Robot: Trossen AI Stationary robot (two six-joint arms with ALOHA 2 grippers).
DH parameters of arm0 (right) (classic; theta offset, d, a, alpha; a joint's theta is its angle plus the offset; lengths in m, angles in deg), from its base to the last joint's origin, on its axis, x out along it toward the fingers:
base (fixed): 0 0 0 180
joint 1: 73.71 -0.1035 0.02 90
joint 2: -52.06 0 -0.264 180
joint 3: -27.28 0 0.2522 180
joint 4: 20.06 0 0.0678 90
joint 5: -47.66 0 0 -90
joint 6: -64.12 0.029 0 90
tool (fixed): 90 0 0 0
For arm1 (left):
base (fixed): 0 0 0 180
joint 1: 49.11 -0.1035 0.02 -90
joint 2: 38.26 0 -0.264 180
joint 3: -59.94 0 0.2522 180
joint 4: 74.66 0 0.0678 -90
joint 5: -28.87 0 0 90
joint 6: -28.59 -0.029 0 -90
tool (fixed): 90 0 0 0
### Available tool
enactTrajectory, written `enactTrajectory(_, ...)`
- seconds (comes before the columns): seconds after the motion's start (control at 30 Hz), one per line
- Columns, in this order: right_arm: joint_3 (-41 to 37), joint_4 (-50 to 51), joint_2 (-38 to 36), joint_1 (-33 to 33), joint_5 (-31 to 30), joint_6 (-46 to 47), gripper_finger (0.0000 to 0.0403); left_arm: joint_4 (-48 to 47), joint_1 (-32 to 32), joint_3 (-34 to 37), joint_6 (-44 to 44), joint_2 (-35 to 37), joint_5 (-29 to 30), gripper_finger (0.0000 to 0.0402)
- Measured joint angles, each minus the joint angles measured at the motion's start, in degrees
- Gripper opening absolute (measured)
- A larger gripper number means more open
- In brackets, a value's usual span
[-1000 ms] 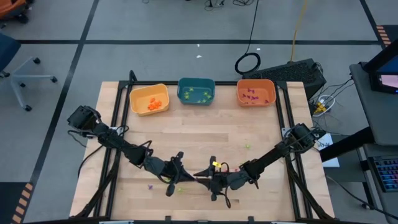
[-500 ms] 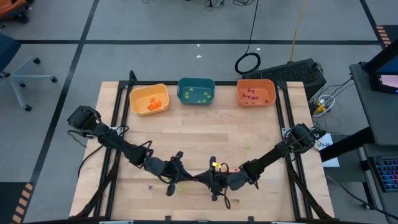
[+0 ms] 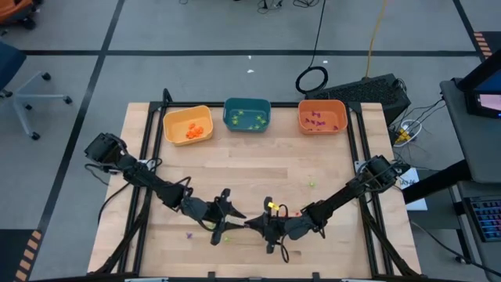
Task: Sort Halloween decoration
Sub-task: Put the violet witch hat toy into the orange bin
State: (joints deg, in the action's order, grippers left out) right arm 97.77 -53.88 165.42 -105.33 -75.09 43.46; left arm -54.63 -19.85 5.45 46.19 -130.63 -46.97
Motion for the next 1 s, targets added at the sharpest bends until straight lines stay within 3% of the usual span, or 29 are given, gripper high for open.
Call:
enactTrajectory(0.2,0.00,3.98,-0.77,-0.18,0.00,6.37,0.0000,-3.12,0.00,0.00,-3.89,2.36,2.44,0.0199)
enactTrajectory(0.5,0.00,21.94,-9.86,-1.95,0.02,15.09,0.0000,-9.49,0.09,-0.04,-11.91,4.35,10.32,0.0205)
enactTrajectory(0.7,0.00,31.88,-16.91,-3.03,-1.69,7.88,0.0000,-5.14,0.48,1.70,-15.63,4.35,10.33,0.0205)
enactTrajectory(1.0,0.00,37.95,-24.22,-1.24,-3.28,-7.51,0.0000,11.99,0.50,12.61,-16.13,4.32,10.42,0.0205)
